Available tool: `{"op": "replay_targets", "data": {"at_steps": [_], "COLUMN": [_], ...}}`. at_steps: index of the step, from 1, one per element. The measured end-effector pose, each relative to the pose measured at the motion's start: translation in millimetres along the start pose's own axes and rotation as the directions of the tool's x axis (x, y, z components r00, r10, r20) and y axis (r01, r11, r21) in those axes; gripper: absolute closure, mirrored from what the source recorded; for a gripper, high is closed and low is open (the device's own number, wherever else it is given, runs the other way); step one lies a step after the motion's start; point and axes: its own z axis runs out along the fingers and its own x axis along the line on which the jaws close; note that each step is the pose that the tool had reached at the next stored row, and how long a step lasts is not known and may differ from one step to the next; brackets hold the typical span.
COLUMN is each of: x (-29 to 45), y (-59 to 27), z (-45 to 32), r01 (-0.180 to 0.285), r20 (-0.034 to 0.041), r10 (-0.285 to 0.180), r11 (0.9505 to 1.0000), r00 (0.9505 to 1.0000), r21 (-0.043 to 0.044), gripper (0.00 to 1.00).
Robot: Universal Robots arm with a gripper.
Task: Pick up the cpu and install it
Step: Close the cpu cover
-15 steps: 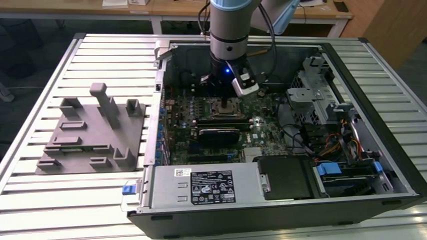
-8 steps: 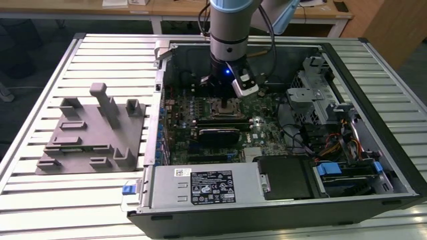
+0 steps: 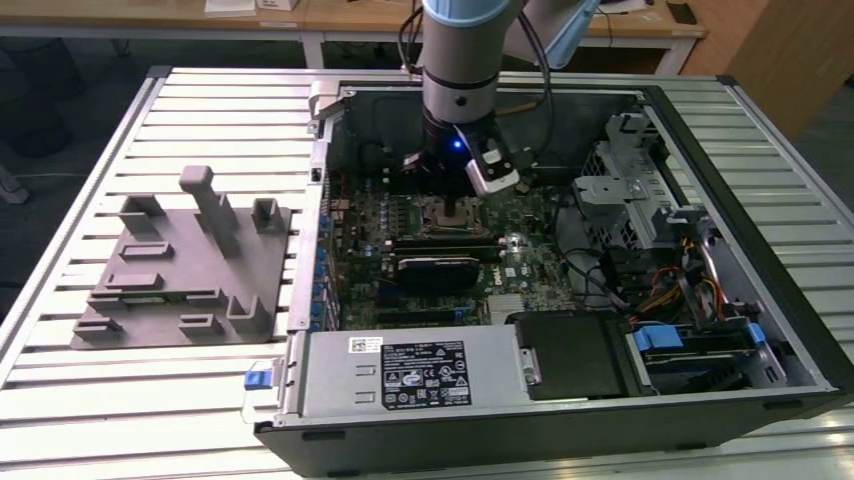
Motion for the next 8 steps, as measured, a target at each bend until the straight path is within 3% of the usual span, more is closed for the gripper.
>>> {"op": "replay_targets", "data": {"at_steps": [8], "x": [-2.3], "y": [0.4], "z": [0.2], "r01": [0.001], "r20": [0.0007], "r10": [-0.001], "r11": [1.0], "r00": [1.0], "r21": [-0.0011], "gripper": [0.89]}}
